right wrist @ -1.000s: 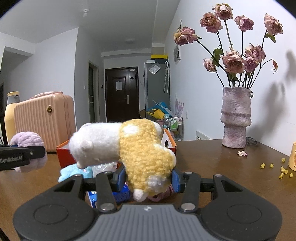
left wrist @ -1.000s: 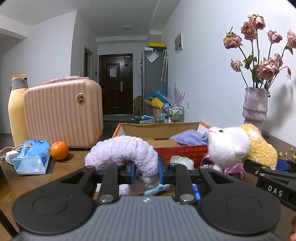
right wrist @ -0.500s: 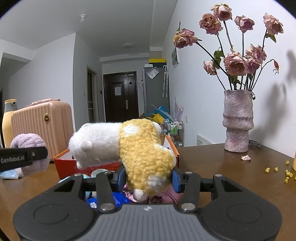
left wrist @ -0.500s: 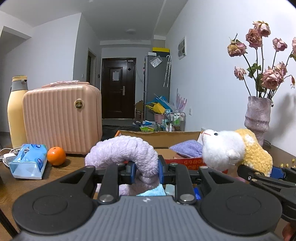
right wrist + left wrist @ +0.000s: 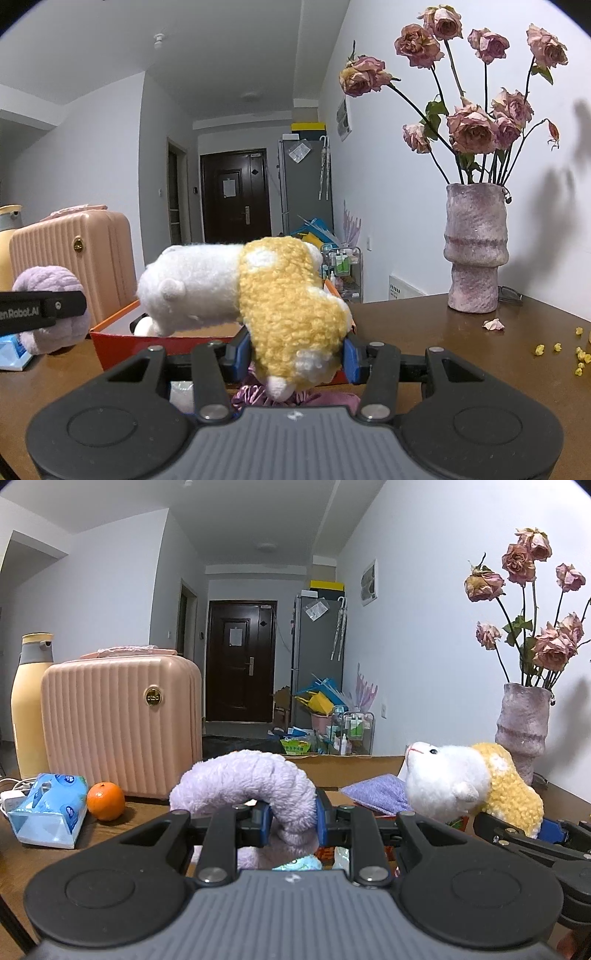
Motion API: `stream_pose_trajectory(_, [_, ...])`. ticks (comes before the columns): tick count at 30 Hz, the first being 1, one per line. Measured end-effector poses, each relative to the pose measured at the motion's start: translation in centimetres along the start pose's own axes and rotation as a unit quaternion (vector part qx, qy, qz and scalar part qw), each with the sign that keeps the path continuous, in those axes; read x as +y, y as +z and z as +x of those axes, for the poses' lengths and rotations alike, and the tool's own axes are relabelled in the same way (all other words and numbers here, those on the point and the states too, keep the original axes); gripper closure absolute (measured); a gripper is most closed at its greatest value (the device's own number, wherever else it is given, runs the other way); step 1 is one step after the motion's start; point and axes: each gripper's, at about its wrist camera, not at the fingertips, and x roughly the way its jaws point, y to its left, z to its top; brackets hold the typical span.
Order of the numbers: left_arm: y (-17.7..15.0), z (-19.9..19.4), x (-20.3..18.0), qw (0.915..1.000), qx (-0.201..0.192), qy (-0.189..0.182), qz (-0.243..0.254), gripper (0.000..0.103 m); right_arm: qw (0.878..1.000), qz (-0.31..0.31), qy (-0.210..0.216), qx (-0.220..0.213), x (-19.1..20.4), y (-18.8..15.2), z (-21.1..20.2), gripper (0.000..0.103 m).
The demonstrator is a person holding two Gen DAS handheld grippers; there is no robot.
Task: Organize soft objects
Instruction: 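Carry the plush toy and lavender hat over the cardboard box with both tools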
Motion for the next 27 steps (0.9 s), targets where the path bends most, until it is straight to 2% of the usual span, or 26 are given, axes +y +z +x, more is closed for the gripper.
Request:
stream_pose_trajectory(18, [0.6,3.0,-0.7,1.0000,-0.008,0.002,0.000,0.080,1.000,-0.001,0.003,-0.003,0.3,0.7,3.4,0.056])
stream_pose_trajectory(27, [0.9,4.6,-1.1,1.0000,-0.009,0.001,0.001,0.080,1.000,-0.001,0.002,-0.004,0.2,0.7,3.7,0.056])
